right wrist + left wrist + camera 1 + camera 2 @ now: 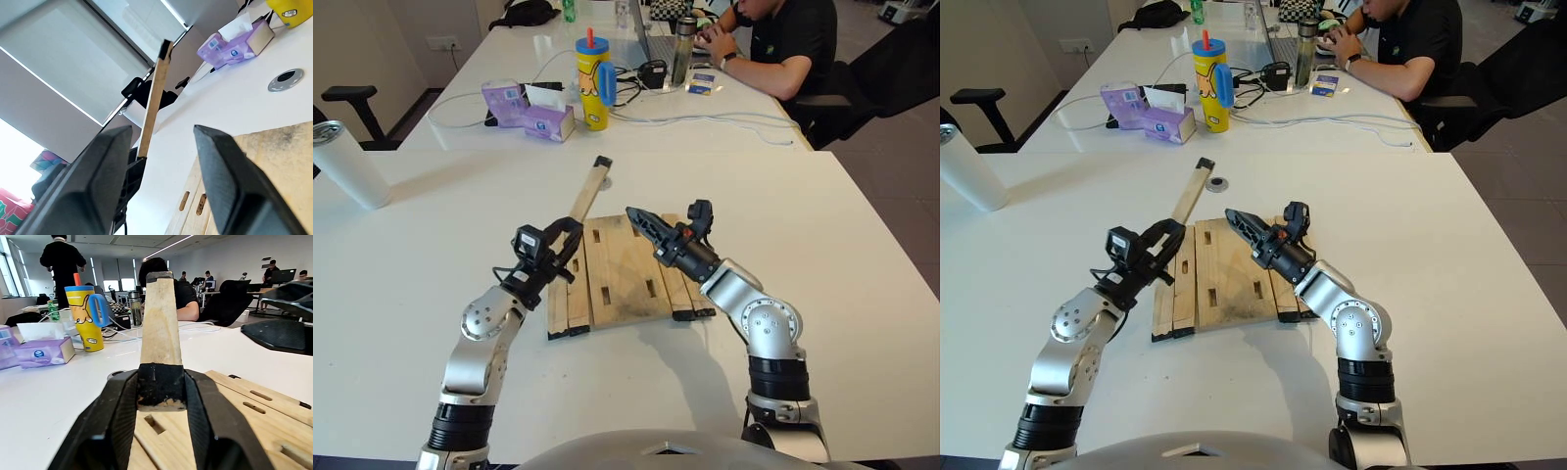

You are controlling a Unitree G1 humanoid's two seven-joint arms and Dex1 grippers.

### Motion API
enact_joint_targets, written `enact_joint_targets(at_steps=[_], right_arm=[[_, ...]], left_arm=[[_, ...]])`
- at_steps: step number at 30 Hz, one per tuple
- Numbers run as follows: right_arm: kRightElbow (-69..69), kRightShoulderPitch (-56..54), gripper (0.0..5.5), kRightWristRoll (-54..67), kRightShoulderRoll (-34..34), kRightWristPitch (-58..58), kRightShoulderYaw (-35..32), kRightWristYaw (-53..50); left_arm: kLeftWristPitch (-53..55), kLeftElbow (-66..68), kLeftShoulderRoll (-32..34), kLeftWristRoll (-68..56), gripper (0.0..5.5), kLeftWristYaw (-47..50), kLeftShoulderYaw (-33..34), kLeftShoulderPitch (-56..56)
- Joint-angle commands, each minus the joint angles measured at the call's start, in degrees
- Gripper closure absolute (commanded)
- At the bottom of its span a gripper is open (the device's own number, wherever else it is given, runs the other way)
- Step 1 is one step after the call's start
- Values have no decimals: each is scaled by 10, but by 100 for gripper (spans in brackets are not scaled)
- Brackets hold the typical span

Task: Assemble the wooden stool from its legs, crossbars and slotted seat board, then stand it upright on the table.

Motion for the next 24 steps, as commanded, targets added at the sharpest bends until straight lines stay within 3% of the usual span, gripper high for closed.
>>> enact_joint_targets(at_steps=[1, 12, 24], right_arm=[[-1, -19, 282, 34, 7, 28, -16, -30], [16, -41, 282, 101, 38, 36, -55, -95], [34, -62, 464, 123, 36, 38, -66, -111]], left_arm=[[1, -18, 8, -2, 414, -22, -19, 2], [-3, -31, 31, 11, 414, -69, -63, 12], [-20, -13, 33, 31, 414, -57, -62, 11]])
